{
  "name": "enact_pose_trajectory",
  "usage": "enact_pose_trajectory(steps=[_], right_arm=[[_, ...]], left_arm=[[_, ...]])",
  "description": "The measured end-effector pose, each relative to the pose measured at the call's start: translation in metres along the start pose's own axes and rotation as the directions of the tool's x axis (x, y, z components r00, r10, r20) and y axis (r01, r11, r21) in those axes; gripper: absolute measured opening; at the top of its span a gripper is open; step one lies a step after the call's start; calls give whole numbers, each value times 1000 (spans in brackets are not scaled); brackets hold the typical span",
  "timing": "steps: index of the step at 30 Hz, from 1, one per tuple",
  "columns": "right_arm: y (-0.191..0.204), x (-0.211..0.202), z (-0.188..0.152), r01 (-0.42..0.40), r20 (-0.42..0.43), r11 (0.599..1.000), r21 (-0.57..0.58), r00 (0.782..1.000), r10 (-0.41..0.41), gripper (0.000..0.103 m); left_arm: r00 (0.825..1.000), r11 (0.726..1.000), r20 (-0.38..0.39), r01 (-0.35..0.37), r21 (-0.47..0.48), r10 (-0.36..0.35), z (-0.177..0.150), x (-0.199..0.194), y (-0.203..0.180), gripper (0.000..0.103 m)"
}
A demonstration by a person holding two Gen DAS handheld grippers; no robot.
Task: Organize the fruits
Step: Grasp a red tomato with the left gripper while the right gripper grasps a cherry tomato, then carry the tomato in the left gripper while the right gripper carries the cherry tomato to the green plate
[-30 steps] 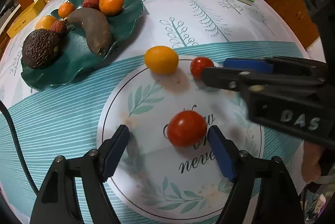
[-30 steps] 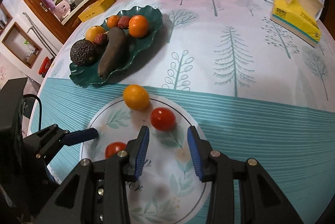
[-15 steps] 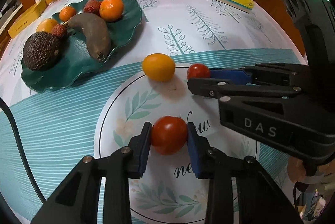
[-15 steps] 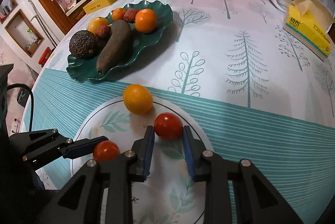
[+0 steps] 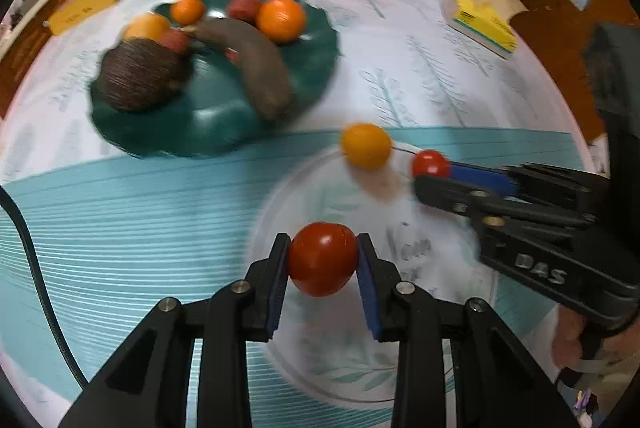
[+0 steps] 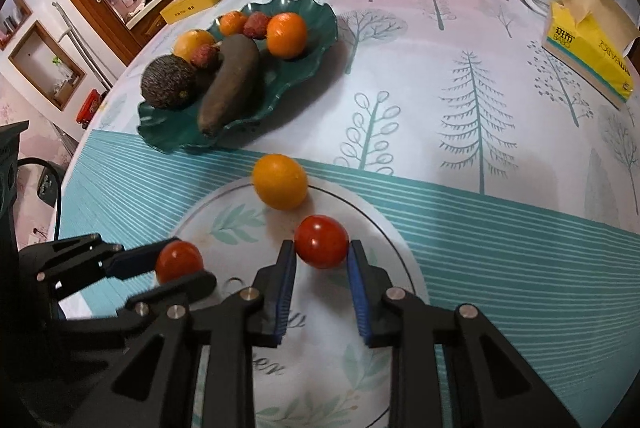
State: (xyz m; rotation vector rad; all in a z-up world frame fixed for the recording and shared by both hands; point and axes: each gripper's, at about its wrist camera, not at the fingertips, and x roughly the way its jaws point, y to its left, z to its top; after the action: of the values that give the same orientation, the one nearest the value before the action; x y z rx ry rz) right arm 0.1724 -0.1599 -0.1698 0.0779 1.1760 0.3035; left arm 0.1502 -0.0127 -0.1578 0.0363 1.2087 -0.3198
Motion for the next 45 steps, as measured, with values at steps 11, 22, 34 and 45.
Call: enact_pose_trajectory(steps=[11,22,34,45], right_arm=[[43,-93,75,-24,173,997,-68,984,36,26],[73,-99,133,81,325,988,-129,945,-35,26],[44,14,120,48,137,994,-95,990,-35,26],[35,45,117,50,91,993,-104,995,-41,27]], left_arm=[[989,996,129,-60,-64,68,72,-93,42,31],[958,981,263,-70,-182,117,119,-99,70,31],[994,966,95,-26,-258,53,102,3,83,31],[998,962,51,-29,-272,45,97,32,81,31]])
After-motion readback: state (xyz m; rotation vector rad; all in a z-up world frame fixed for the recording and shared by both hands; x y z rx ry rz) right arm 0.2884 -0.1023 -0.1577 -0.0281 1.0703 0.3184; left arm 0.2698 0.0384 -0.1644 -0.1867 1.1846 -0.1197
